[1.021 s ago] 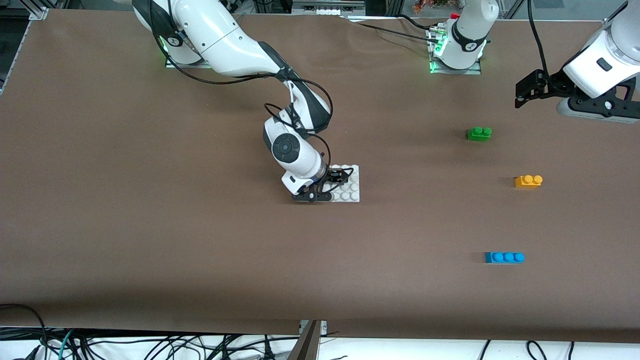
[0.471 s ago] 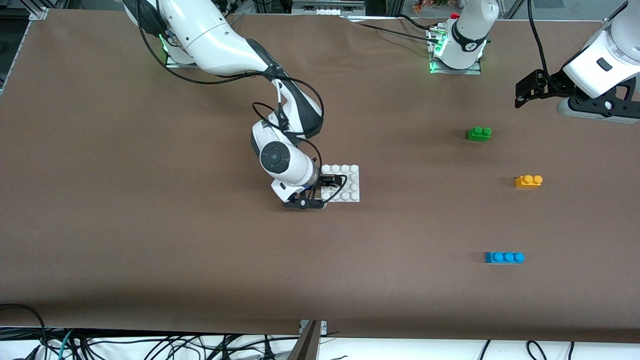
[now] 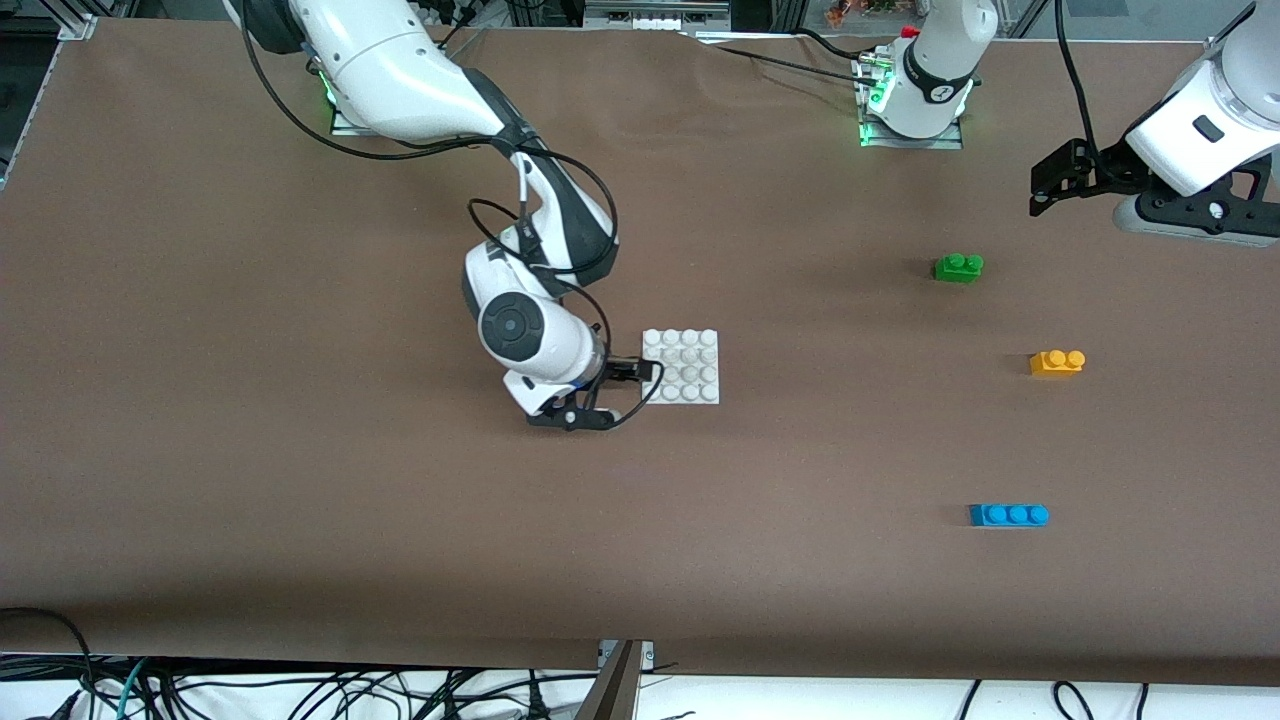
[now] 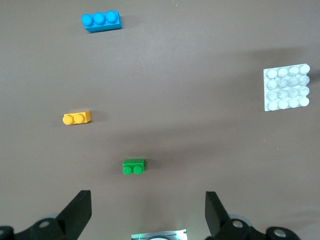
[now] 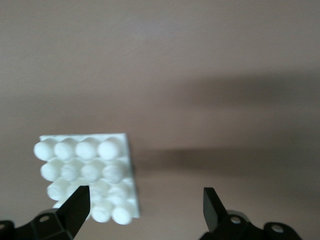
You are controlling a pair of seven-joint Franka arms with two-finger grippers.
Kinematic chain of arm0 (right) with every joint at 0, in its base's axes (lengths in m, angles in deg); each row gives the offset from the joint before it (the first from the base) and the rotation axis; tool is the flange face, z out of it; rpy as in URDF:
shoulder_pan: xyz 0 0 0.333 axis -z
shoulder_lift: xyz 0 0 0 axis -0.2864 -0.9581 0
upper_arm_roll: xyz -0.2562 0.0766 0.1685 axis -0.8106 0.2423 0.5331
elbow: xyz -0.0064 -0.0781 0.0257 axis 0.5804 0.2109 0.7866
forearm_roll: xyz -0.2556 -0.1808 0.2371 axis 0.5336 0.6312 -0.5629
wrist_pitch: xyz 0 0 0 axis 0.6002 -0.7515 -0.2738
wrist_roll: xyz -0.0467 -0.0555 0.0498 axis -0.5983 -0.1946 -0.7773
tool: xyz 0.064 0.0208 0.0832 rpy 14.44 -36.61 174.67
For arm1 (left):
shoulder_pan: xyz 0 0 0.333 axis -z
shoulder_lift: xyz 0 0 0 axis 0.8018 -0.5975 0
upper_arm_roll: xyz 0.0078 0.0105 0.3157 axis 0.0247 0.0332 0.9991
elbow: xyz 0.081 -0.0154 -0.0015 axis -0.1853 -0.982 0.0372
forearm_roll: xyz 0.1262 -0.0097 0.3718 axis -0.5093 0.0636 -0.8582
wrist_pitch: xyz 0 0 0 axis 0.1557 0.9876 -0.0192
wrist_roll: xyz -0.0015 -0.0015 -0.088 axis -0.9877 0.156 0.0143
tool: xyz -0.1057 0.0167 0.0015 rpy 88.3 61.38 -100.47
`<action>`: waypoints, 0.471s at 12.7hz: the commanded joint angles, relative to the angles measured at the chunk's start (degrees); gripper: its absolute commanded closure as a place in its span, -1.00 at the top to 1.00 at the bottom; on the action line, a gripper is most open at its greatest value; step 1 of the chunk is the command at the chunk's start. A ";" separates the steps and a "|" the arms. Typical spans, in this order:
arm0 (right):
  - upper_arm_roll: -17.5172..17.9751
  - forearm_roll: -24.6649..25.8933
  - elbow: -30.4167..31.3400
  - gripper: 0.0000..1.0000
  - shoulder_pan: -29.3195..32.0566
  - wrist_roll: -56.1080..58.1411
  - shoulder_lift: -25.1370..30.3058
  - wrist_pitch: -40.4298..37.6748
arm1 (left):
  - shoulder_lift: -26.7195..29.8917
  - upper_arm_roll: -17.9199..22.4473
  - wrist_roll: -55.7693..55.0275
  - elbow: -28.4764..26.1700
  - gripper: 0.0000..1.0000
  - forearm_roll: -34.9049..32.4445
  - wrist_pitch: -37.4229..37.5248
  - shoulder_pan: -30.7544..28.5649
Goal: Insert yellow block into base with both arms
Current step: 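Open the right gripper and draw it back from the base plate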
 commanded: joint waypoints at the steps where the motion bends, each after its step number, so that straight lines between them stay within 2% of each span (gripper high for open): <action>1: -2.24 -0.04 6.08 1.00 1.60 1.68 6.71 -4.55 | -0.64 -0.21 -0.32 1.83 1.00 1.04 1.44 -0.10; 4: -4.88 -0.04 10.40 1.00 4.05 6.05 11.21 -6.05 | -0.64 -0.21 -0.41 1.92 1.00 1.04 1.44 -0.10; 6: -6.63 -0.04 11.03 1.00 4.50 6.51 12.79 -7.36 | -0.64 -0.21 -0.41 1.83 1.00 1.04 1.44 -0.10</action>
